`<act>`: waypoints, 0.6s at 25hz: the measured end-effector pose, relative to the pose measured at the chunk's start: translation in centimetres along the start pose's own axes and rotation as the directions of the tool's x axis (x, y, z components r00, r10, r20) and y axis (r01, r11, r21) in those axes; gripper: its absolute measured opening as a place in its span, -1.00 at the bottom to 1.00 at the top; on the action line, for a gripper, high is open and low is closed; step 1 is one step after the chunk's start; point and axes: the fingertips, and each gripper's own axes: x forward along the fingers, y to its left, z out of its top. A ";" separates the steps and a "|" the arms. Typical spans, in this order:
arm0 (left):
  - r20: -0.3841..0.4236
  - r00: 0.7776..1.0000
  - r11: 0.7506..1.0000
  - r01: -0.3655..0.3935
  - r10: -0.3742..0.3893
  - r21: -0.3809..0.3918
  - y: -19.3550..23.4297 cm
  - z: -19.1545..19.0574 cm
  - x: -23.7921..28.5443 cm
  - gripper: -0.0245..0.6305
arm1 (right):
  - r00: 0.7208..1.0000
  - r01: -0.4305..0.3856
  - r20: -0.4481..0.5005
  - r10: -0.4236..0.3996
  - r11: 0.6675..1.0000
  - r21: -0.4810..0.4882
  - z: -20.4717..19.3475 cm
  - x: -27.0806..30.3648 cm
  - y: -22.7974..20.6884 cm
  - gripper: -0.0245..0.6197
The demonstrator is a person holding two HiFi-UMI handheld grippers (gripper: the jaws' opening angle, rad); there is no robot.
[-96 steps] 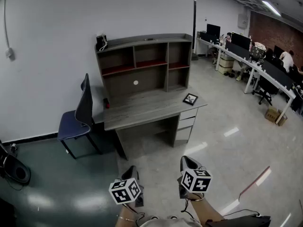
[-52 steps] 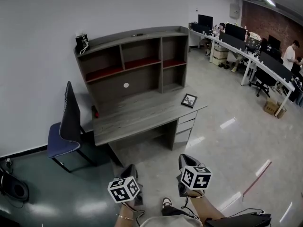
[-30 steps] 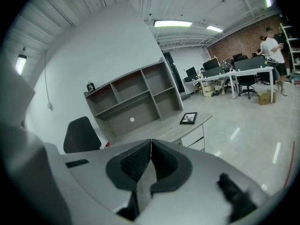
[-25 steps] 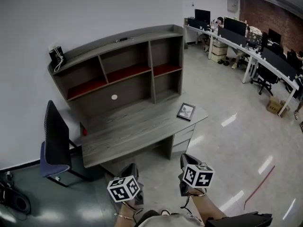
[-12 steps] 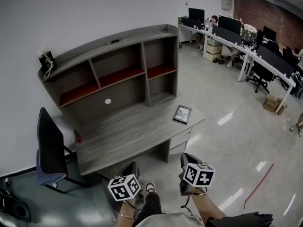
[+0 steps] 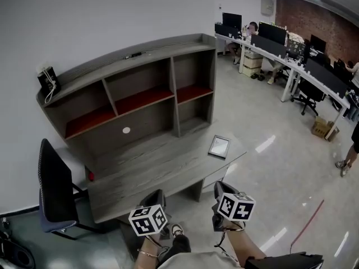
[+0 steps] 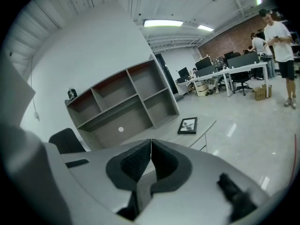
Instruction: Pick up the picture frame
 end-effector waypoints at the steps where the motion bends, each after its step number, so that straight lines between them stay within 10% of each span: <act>1: 0.000 1.000 1.000 0.001 -0.001 -0.002 0.4 0.5 0.6 -0.88 | 1.000 0.000 0.000 0.000 1.000 -0.002 0.4 0.8 0.3 -0.82; 15: -0.023 0.998 0.998 0.059 -0.059 -0.003 5.7 7.7 10.7 -0.88 | 0.999 0.038 0.000 -0.038 0.998 -0.045 6.1 11.7 3.4 -0.82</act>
